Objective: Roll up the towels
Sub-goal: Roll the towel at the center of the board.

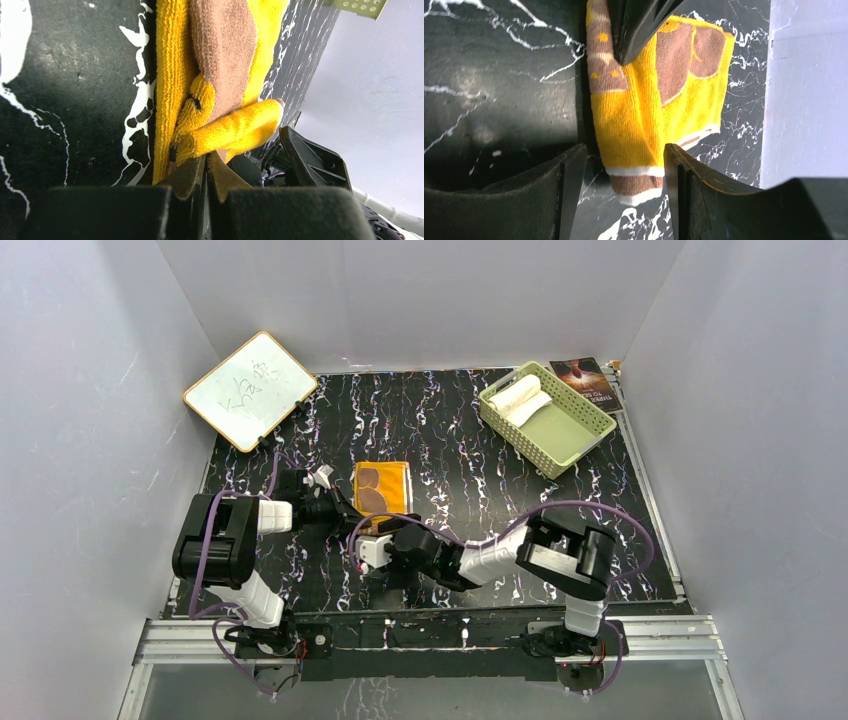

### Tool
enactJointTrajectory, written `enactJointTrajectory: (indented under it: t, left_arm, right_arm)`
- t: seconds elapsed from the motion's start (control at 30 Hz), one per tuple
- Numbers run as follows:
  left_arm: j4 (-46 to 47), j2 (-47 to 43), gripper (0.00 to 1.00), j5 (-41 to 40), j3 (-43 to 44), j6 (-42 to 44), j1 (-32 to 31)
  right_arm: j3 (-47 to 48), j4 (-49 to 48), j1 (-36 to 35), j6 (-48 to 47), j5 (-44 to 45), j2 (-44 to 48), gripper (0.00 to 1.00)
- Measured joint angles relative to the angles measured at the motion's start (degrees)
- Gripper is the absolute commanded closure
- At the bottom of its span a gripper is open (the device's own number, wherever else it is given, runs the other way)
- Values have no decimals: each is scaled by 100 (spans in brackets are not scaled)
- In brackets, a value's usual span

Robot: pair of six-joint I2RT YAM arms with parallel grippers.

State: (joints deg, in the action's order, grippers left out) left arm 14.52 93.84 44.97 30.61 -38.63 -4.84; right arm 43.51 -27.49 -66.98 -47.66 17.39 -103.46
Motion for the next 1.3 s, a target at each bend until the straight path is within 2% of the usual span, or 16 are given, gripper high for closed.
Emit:
enactJointTrajectory:
  t: [0.3, 0.47, 0.8, 1.1, 1.2, 1.3]
  left_arm:
    - [181, 61, 100, 72, -33, -83, 4]
    - [188, 61, 100, 74, -37, -103, 4]
    - [195, 94, 100, 120, -31, -101, 17]
    - [-68, 52, 100, 68, 133, -11, 28]
    - [-328, -4, 83, 61, 319, 74, 120]
    - [-905, -310, 74, 59, 671, 282, 382]
  right_arm:
    - [306, -415, -4, -304, 24, -468, 51]
    - [439, -376, -4, -328, -35, -619, 72]
    - [601, -162, 13, -114, -79, -765, 99]
    - [1287, 986, 192, 933, -409, -763, 100]
    - [1611, 1497, 297, 1429, -719, -761, 100]
    - [2013, 2100, 334, 1987, -1027, -761, 100]
